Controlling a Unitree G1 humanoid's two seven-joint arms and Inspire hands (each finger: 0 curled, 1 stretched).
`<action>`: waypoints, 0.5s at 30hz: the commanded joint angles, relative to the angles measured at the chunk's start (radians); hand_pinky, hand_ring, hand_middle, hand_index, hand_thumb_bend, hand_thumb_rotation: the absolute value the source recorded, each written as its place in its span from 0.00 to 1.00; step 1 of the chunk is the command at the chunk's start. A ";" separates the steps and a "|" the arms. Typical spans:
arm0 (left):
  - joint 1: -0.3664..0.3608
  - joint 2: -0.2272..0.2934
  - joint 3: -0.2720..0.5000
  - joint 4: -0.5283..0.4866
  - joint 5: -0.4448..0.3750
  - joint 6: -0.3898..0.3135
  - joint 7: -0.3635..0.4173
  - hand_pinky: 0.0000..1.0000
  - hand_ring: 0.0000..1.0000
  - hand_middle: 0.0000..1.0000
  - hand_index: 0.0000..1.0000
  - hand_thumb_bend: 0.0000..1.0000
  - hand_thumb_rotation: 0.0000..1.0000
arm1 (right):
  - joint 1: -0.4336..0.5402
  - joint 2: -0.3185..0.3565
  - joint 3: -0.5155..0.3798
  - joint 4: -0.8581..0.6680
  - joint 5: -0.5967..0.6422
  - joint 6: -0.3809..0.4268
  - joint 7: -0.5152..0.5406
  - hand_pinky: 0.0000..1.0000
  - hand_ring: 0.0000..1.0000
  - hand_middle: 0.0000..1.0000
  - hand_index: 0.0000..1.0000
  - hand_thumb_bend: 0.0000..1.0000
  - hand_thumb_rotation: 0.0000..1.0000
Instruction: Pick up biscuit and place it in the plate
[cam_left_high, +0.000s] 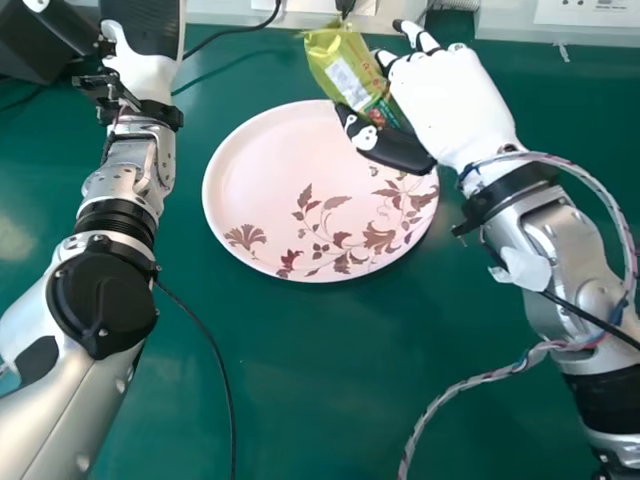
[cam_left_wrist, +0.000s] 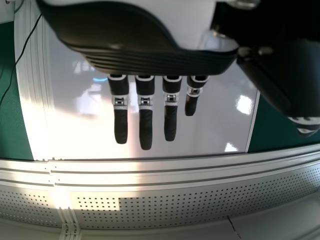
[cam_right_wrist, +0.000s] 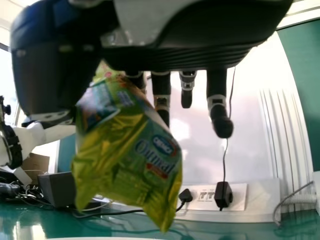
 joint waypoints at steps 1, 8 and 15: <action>-0.001 0.007 -0.009 -0.002 0.006 0.001 -0.007 0.68 0.70 0.83 1.00 1.00 0.35 | -0.024 -0.003 0.010 0.008 0.006 -0.006 0.003 0.14 0.42 0.48 0.50 0.49 0.00; 0.001 0.003 -0.007 -0.008 0.000 0.006 -0.002 0.70 0.71 0.82 1.00 1.00 0.34 | -0.040 -0.001 0.026 0.035 0.026 -0.014 0.014 0.13 0.41 0.48 0.50 0.49 0.00; 0.005 0.006 -0.012 -0.007 0.008 0.001 -0.011 0.74 0.74 0.82 1.00 0.99 0.32 | -0.055 0.000 0.032 0.068 0.086 -0.029 0.047 0.13 0.41 0.48 0.50 0.49 0.00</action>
